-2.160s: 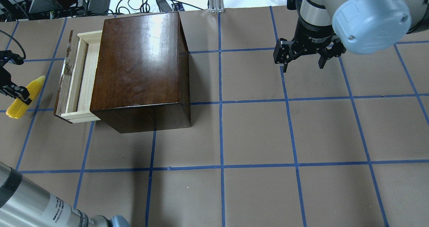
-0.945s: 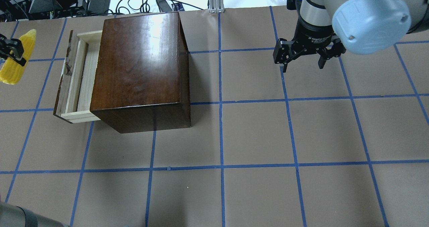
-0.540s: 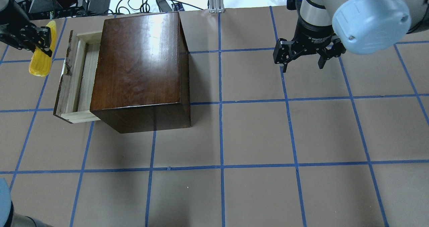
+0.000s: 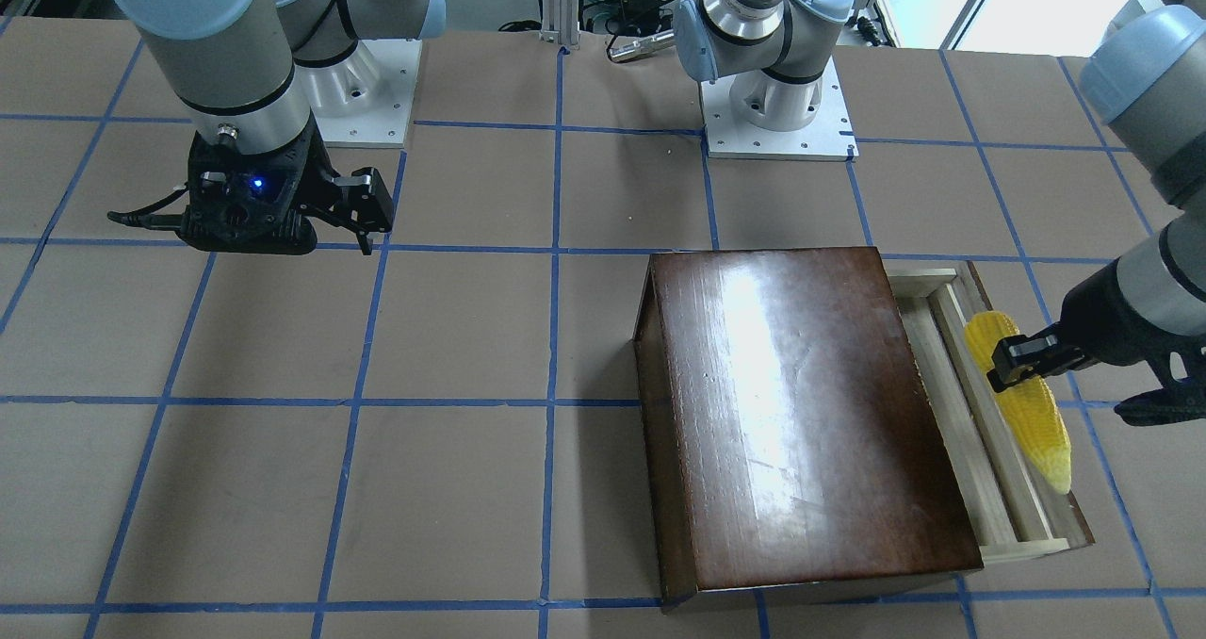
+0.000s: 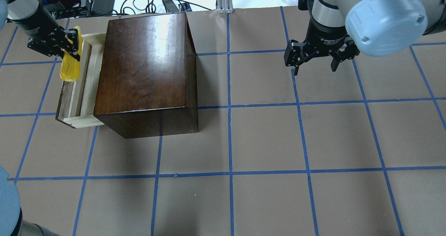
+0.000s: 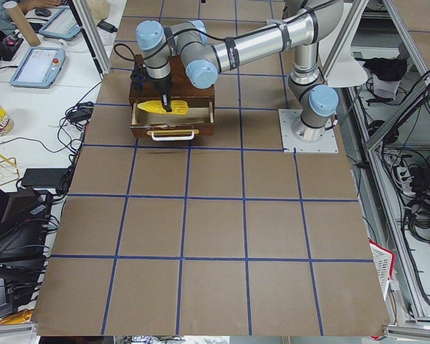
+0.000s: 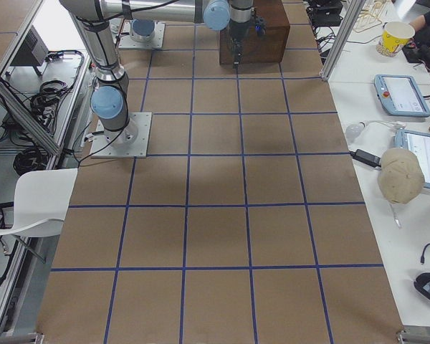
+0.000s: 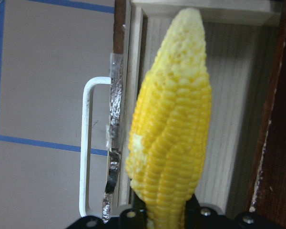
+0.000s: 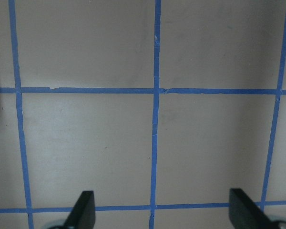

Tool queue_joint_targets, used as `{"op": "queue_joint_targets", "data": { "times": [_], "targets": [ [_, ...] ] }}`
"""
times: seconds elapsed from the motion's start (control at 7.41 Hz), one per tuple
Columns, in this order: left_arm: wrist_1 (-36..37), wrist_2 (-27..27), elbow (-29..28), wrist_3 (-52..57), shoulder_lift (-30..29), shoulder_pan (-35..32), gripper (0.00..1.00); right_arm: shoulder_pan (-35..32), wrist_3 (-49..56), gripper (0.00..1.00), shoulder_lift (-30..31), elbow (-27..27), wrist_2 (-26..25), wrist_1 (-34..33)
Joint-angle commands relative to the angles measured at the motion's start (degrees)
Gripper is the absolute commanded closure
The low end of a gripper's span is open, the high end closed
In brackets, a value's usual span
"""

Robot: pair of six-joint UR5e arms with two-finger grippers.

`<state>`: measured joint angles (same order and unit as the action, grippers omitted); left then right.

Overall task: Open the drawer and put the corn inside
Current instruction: 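Carry the corn over the open drawer and release it inside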

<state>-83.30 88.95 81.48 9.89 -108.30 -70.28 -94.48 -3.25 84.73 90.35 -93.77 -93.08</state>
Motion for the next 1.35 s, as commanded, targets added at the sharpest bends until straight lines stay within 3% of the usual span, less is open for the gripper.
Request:
{"op": "queue_joint_targets", "data": {
  "times": [0.0, 0.13, 0.27, 0.4, 0.81, 1.21],
  "targets": [
    [0.24, -0.09, 1.22, -0.05, -0.86, -0.03, 1.00, 0.00, 0.00, 0.00, 0.00, 0.00, -0.10, 0.00],
    [0.59, -0.01, 1.39, 0.13, -1.12, -0.03, 1.00, 0.00, 0.00, 0.00, 0.00, 0.00, -0.10, 0.00],
    [0.68, -0.09, 1.31, 0.48, -1.13, -0.12, 0.37, 0.00, 0.00, 0.00, 0.00, 0.00, -0.10, 0.00],
    [0.68, -0.36, 1.22, 0.39, -1.04, -0.12, 0.15, 0.00, 0.00, 0.00, 0.00, 0.00, -0.10, -0.09],
    [0.07, -0.01, 0.78, 0.13, -0.16, -0.30, 0.03, 0.00, 0.00, 0.00, 0.00, 0.00, -0.10, 0.00],
    [-4.56, 0.17, -1.66, -0.22, 3.26, -2.66, 0.00, 0.00, 0.00, 0.00, 0.00, 0.00, -0.10, 0.00]
  ]
}}
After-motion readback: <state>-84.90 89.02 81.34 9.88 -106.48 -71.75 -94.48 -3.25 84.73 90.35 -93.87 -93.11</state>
